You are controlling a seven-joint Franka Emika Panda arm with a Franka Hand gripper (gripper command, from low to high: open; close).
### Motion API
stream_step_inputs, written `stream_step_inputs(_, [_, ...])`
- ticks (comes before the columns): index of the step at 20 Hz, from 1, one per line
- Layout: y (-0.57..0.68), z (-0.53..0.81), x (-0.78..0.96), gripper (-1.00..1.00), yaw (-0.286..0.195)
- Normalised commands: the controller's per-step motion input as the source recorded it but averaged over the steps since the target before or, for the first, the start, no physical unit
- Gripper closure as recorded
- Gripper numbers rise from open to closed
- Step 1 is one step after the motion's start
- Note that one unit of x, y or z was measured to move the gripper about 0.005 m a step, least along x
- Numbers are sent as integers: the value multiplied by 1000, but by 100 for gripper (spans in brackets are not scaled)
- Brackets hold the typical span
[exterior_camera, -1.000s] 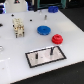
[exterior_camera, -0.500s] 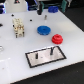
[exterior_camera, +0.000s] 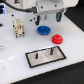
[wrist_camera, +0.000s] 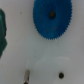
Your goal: Insert the blue gear onto the right peg, followed by the red gear
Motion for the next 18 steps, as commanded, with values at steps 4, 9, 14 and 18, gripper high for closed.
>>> stream_step_inputs(4, [-8, -532, -181, -100, 0])
stream_step_inputs(9, [45, -497, -187, -100, 0])
stream_step_inputs(14, [-27, -274, -210, 100, 0])
stream_step_inputs(18, [2, -173, -254, 100, 0])
